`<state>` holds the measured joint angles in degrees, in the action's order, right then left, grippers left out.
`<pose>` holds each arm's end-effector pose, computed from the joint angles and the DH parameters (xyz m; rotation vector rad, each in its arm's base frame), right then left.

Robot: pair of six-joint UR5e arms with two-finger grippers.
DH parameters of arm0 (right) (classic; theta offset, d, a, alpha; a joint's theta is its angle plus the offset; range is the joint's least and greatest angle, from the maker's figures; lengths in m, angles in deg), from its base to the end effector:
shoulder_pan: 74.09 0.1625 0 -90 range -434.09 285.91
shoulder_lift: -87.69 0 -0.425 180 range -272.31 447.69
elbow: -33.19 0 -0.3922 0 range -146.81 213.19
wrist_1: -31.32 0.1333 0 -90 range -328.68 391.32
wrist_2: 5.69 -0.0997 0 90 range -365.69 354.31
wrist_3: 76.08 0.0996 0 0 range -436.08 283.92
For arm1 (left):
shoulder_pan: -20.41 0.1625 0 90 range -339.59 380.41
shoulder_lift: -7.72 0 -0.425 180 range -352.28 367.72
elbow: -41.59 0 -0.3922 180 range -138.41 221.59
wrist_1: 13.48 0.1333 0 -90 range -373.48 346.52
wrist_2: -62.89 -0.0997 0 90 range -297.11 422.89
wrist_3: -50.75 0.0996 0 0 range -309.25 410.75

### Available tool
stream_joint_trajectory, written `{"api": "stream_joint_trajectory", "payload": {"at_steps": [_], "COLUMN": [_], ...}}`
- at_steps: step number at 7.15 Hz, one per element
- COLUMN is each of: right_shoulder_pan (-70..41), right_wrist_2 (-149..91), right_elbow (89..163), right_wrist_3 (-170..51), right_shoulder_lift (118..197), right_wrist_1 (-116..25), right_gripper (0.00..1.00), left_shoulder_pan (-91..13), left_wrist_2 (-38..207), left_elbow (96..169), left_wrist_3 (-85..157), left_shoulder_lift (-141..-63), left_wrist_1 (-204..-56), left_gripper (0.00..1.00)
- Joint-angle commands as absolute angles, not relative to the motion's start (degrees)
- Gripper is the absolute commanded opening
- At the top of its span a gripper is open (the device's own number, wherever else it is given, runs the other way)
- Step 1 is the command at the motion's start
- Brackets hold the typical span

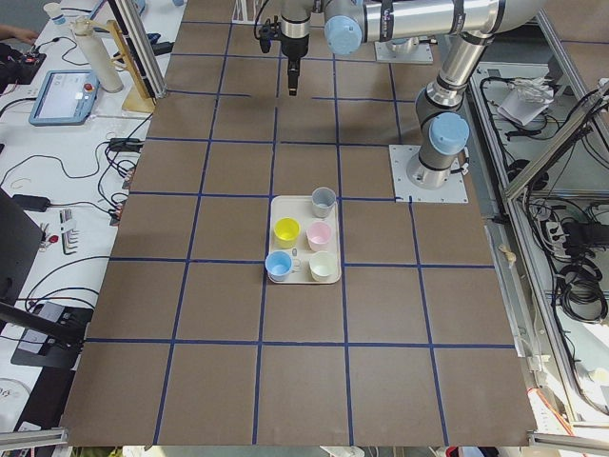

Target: Transfer IKEA cup to right arm and place on rack

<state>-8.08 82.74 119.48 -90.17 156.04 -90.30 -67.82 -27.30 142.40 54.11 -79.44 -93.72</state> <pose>-0.1401 -0.6495 0.3636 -0.2597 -3.0574 0.3616 -0.1184 -0.4740 0.4362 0.0434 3.1362 -0.0487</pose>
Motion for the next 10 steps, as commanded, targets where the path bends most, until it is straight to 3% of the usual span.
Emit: {"api": "stream_joint_trajectory", "payload": {"at_steps": [1,5,10], "right_shoulder_pan": [-7.9,-6.9,7.9], "right_wrist_2": [82.7,82.9,83.0], "right_elbow": [118.9,118.6,118.7], "right_wrist_3": [-90.8,-90.8,-83.4], "right_shoulder_lift": [154.1,157.9,170.9], "right_wrist_1": [-93.7,-89.4,-70.1], "right_gripper": [1.0,1.0,1.0], "left_shoulder_pan": [-67.6,-67.5,-67.6], "left_wrist_2": [-27.0,-27.9,-28.1], "left_elbow": [142.4,141.8,141.3], "left_wrist_3": [54.2,54.0,54.0], "left_shoulder_lift": [-79.5,-79.6,-77.8], "left_wrist_1": [-93.6,-93.7,-93.7], "left_gripper": [1.0,1.0,1.0]}}
